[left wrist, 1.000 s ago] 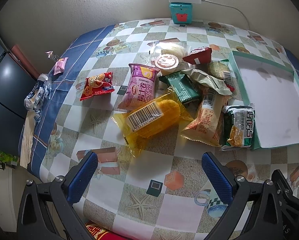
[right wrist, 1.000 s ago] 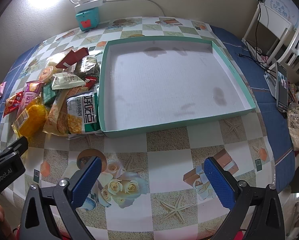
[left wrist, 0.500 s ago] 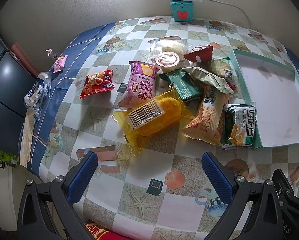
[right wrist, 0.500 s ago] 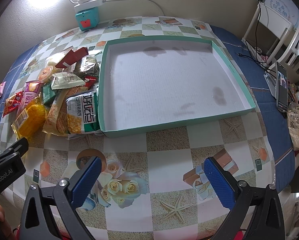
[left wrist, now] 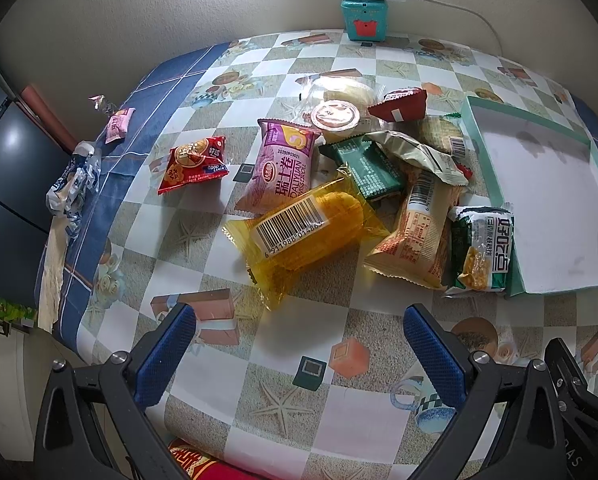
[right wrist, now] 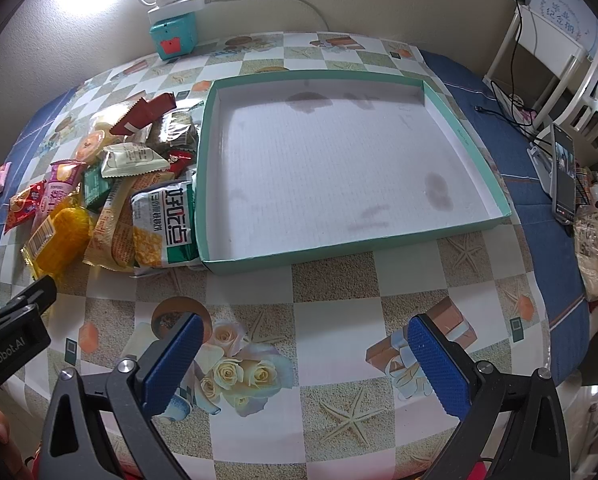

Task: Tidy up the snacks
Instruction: 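Move both tools toward the snack pile beside the white tray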

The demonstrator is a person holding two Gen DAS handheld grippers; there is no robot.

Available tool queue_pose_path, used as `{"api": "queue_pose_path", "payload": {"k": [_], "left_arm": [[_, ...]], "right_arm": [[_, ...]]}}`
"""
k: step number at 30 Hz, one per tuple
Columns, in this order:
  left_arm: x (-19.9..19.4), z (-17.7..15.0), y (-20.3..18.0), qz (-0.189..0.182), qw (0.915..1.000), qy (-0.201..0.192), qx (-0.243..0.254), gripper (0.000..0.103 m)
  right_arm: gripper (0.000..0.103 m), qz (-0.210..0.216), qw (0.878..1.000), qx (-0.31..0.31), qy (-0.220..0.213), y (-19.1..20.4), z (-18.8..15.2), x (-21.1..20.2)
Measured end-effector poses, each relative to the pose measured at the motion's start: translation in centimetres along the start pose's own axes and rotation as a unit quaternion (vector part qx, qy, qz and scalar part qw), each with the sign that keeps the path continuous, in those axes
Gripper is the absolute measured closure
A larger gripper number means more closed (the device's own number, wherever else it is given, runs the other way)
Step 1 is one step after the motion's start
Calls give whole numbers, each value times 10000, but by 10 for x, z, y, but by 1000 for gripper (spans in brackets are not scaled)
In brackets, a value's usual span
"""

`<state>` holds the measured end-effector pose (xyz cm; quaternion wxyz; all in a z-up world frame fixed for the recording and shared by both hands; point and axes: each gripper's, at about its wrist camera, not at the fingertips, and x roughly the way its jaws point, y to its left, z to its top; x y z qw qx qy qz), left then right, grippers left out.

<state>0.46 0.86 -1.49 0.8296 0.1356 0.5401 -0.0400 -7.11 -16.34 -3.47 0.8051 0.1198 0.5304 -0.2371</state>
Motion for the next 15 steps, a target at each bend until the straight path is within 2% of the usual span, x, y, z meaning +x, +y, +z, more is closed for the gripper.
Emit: {"api": "queue_pose_path", "payload": {"k": [4,9,15], "left_arm": [[1,0,2,-36,10000,29,-54,0],[4,5,24,-142,9986,-26,-508,0],[14,15,52,-498,9928,25,-1086,0]], "right_arm": [[0,13,10000,1,-18,0,0,0],[0,169,9996,-66,-229,7,4,-4],[0,692,9949,-224,-695,29,15,-12]]}}
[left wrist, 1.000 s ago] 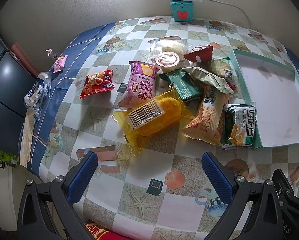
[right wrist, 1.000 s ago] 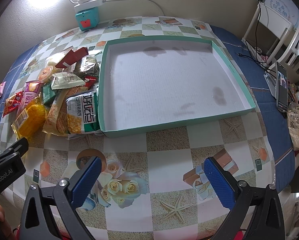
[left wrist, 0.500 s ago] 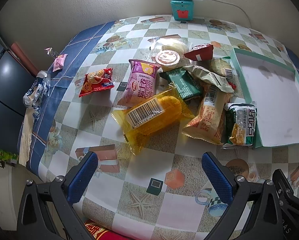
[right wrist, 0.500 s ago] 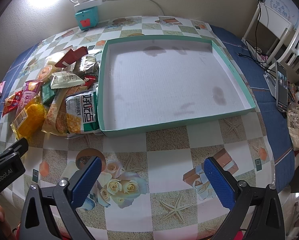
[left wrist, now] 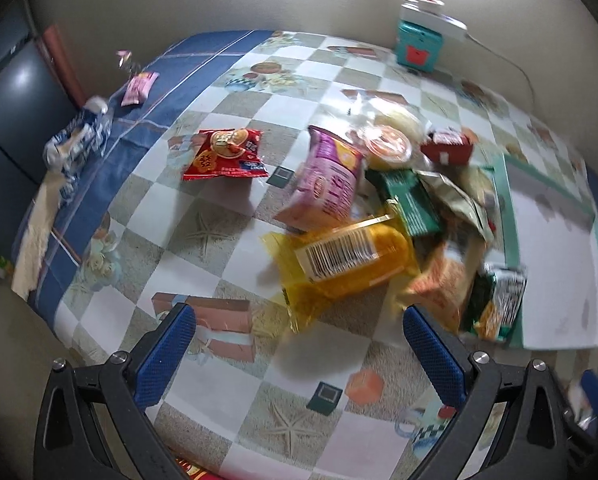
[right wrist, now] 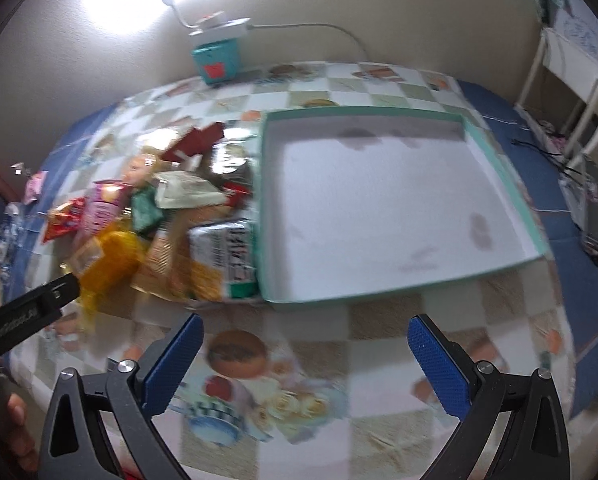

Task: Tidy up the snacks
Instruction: 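Move both tools toward the snack pile beside the white tray, then grasp the yellow cake bag with the left tool while the right grasps the green chip bag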

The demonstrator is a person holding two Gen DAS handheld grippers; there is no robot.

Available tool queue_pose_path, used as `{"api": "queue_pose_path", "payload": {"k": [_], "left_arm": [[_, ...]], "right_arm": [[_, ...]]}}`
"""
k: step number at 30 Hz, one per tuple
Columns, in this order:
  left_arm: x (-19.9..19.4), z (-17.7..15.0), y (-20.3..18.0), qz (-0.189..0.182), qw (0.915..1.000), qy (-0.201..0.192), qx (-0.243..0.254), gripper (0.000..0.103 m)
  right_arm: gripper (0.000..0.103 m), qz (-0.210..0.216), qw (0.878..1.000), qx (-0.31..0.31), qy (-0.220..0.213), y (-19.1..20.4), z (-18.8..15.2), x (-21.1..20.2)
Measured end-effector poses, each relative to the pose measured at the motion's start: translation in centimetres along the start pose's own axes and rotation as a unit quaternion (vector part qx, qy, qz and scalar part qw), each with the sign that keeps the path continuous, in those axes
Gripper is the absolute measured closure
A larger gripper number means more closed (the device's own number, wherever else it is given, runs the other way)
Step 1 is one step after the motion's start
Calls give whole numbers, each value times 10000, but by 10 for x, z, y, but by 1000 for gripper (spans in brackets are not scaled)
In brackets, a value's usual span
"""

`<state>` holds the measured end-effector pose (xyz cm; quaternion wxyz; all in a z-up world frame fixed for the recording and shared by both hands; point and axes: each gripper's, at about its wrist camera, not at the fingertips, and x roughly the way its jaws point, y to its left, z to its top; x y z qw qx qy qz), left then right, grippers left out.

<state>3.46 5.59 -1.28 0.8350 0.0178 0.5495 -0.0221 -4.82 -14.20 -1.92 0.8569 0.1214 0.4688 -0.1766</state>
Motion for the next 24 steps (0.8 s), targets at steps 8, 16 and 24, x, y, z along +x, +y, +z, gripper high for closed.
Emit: {"api": "queue_pose_path", "payload": {"k": [8,16,24], "left_arm": [[19,22,14,-270,9994,122,-159,0],[41,38,-8,59,9971,321,687,0],[53,44,-34,131,9904,378,1321,0]], "right_arm": [[0,188,9997,-156,-95,17,12,10],[0,181,9995,-220,96,27,27,30],[0,167,9994,104,278,18,40,45]]}}
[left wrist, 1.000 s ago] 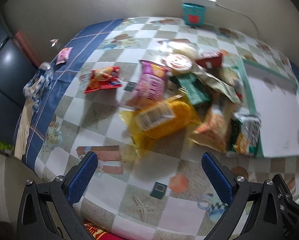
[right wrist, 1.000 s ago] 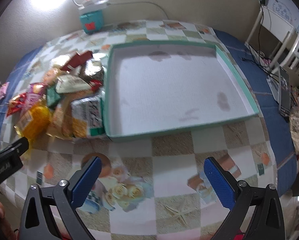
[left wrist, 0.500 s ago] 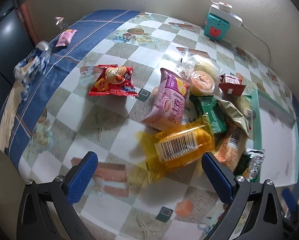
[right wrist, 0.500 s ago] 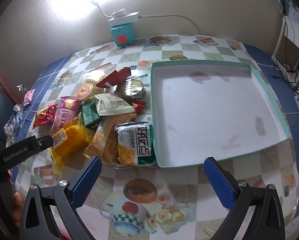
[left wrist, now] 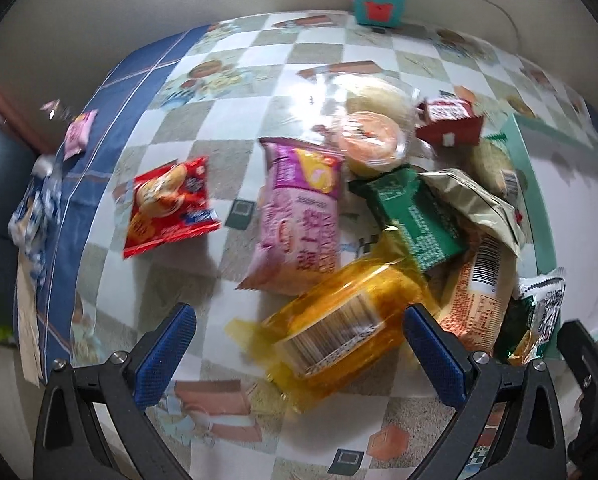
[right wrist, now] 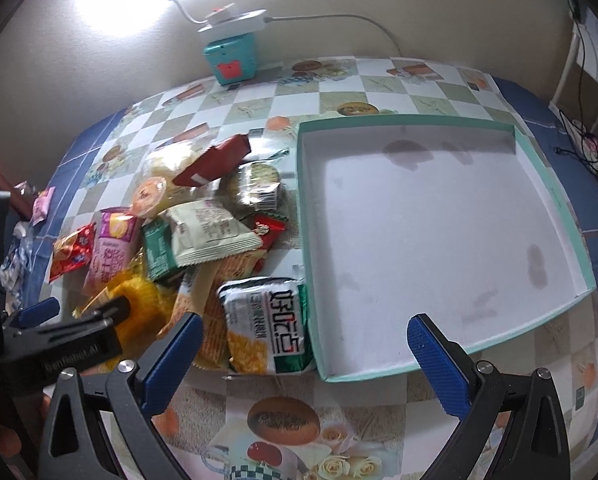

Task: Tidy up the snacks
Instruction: 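Grasp the yellow cake bag with the left tool while the right grasps the green chip bag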

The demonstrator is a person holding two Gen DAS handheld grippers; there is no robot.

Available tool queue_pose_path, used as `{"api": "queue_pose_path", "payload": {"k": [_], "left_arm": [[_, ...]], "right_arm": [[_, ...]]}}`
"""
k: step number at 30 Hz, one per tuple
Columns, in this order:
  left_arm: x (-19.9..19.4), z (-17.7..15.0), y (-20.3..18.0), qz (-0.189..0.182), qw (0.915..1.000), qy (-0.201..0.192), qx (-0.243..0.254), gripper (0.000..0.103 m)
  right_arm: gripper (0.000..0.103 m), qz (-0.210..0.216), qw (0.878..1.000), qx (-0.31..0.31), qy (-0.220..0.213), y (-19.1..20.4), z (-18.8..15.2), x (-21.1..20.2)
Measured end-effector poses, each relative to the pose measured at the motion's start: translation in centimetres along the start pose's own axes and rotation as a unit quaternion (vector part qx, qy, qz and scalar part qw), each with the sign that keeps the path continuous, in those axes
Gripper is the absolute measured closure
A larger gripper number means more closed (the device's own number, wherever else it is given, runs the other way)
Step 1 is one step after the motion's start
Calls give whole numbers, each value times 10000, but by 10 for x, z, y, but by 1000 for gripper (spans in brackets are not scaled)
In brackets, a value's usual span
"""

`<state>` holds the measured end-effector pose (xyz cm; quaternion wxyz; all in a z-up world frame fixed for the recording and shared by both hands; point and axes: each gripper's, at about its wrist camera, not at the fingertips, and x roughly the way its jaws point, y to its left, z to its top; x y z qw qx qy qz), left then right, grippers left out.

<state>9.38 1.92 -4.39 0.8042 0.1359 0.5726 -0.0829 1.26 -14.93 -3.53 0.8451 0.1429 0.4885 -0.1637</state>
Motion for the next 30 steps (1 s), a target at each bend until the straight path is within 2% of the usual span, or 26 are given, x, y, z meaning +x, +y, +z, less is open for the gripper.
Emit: {"api": "queue_pose_path", "payload": {"k": [5,8,13,17,19,23,27,30], "left_arm": [[2,2,-15,10,9997,1,228,3],[4,0,-21,-186,9994,60,297,19],[1,-5,-21,-295,9993,49,215,33],[3,-7,-5,-309,9993,73,-175,34],[6,-8,8,-338,9982,110,-492,34],[10,-12,34,-418,9939,166,-1011,34],[14,-16,54,-528,9886,205,-1397,34],[15,-19,59,-627,9871,223,-1455,34]], "right_arm": [[0,-12,9996,238,156,-11,4,8],[0,28,9992,334,219,-14,5,9],[0,147,9994,297,136,-12,7,3],[0,179,9998,115,-26,-5,8,-2],[2,338,9994,37,-63,0,7,-4],[11,549,9983,-117,-122,9,6,-4],[19,854,9963,-65,-18,12,6,1],[19,1039,9945,28,116,11,6,8]]}}
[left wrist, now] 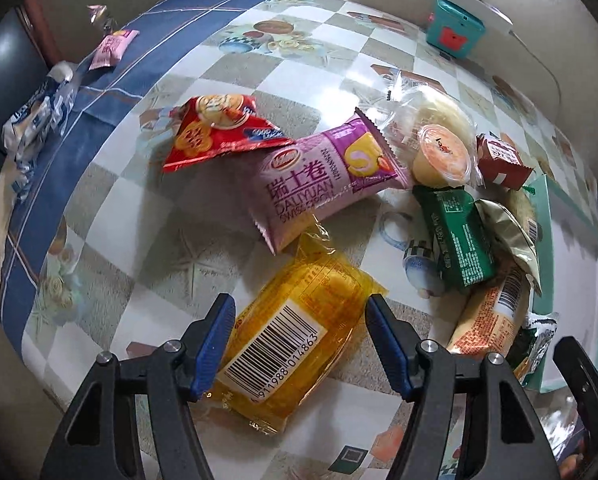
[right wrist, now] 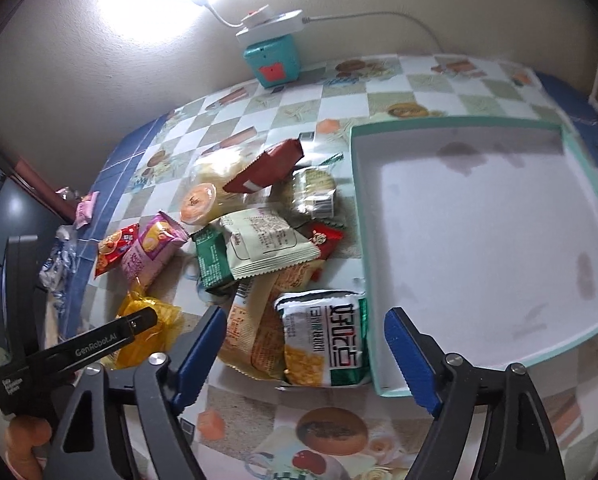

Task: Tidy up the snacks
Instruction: 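Grasp the yellow cake bag with the left tool while the right grasps the green chip bag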

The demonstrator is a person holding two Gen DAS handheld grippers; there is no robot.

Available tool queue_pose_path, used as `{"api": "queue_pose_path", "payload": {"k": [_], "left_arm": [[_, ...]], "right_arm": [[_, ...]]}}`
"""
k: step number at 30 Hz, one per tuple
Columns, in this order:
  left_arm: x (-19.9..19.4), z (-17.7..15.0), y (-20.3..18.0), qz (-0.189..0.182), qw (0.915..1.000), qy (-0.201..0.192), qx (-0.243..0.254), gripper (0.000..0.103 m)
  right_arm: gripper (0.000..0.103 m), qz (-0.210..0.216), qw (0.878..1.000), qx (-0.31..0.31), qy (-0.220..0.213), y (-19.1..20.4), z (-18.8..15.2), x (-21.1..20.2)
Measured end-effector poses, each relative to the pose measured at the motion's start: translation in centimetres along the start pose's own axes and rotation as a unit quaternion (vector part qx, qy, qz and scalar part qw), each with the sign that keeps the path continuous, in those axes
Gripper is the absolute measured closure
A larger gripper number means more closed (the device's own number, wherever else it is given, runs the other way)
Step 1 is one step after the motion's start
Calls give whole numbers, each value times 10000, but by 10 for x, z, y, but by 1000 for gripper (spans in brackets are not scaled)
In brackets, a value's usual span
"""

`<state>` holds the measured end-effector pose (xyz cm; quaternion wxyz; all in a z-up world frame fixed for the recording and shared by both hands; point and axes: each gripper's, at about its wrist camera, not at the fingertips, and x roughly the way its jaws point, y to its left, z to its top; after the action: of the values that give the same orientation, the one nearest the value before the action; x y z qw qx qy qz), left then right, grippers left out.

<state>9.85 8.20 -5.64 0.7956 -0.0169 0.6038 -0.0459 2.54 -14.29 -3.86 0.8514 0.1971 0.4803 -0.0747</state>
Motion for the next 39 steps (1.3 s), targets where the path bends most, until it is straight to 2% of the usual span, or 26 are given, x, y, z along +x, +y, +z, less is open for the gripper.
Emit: {"api": "queue_pose_path", "payload": {"k": [2,5,15,31,36,39], "left_arm": [[2,1,4,-59,10000,35,7,34],[3,1,5,-127,9999,70,-9,34],[1,-6,2,-157,9998,88,106,34],[1,-6,12,-261,9996,126,55,34],[1,-7,11,-247,9995,143,97,34],[2,-8,11,-233,9995,163,124,34]], "right_arm": [[20,3,10000,52,57,-1,0,3],[29,54,9997,176,163,-6,0,9],[37,26,9990,298,327,-11,1,22],[38,102,9998,121,145,0,5,15],[38,135,9995,-140,233,11,2,18],[38,-2,9995,-138,288,9,1,21]]}}
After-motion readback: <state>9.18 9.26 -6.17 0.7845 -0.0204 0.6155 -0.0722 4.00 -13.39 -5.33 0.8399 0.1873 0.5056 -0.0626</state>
